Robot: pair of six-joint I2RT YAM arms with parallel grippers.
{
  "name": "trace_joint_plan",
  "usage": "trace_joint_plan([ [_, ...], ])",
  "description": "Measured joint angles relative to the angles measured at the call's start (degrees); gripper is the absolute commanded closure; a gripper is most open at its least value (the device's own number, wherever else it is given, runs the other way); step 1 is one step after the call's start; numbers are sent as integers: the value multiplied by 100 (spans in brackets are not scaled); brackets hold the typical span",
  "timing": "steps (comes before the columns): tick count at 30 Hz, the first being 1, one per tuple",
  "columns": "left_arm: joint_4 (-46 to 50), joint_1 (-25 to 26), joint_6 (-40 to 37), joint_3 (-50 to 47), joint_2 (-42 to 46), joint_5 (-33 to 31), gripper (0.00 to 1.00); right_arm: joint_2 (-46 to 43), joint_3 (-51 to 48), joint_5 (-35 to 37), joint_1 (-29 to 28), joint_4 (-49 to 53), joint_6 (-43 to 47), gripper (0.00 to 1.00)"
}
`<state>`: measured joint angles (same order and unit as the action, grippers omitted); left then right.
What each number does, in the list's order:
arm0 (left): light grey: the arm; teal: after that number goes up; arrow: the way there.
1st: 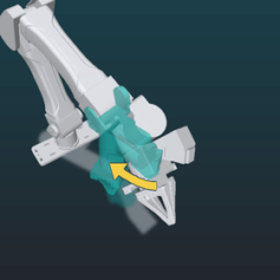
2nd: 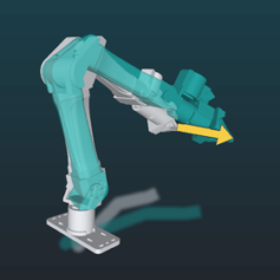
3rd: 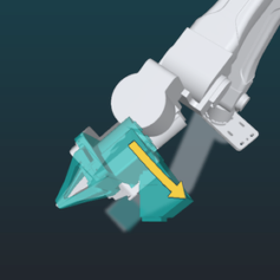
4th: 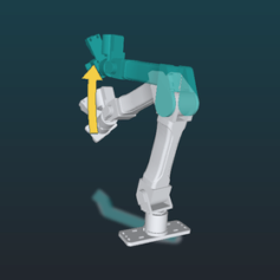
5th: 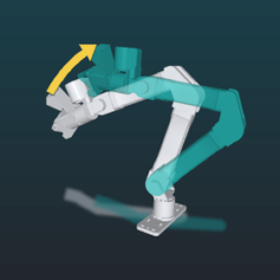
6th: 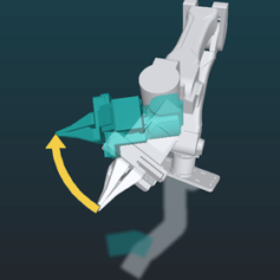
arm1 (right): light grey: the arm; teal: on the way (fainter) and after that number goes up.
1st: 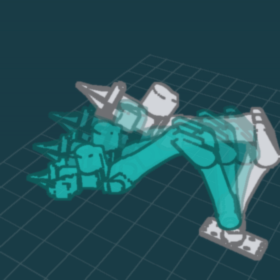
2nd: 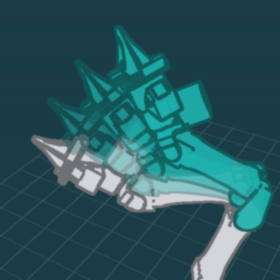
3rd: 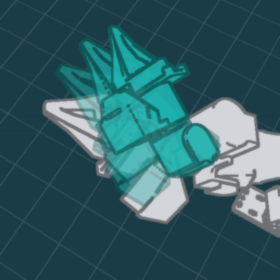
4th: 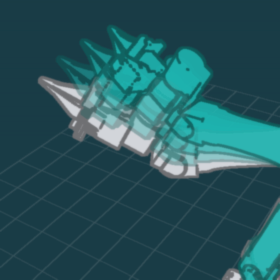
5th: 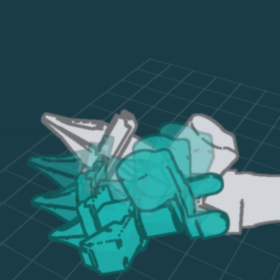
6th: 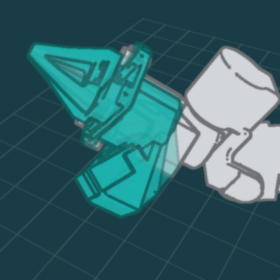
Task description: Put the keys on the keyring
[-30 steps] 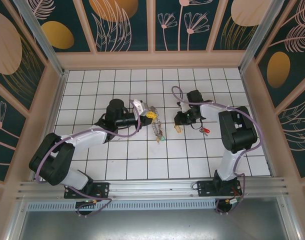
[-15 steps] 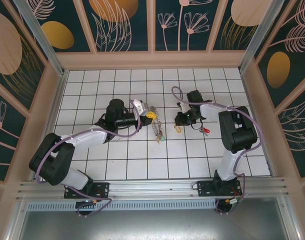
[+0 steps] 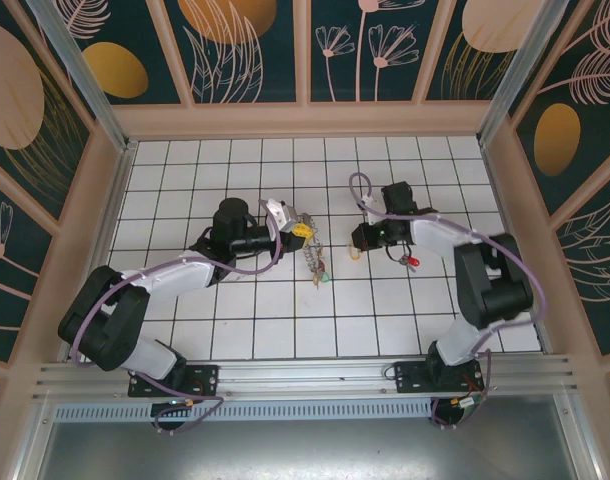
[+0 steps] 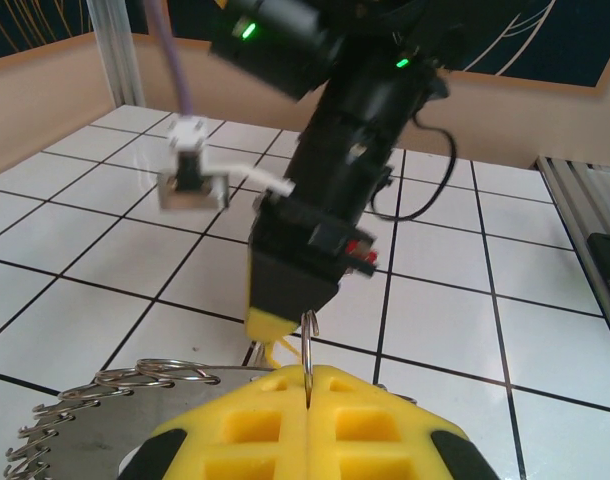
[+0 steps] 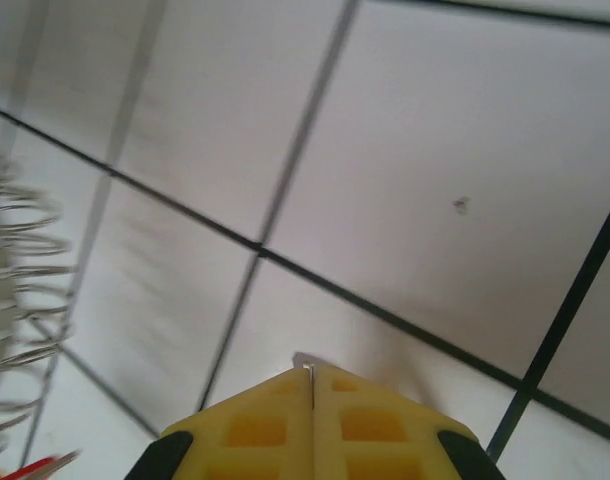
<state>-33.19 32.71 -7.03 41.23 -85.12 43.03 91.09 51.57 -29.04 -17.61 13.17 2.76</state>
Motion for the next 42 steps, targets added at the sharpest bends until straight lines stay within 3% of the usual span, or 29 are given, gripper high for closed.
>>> trace_joint_plan([
  [9,-2,0,2,0,0,46,100,-2940,-1738,-894,-2,-1808,597,100],
  [15,-7,0,4,2,0,203,100,-3692,-1991,-1158,-140,-2210,785,100],
  [25,-96,0,129,2,0,452,100,-3626,-1740,-780,-1134,-2249,1231,100],
  [42,-319,0,177,0,-46,496,100,-2476,-1069,-678,-1449,-2286,1565,100],
])
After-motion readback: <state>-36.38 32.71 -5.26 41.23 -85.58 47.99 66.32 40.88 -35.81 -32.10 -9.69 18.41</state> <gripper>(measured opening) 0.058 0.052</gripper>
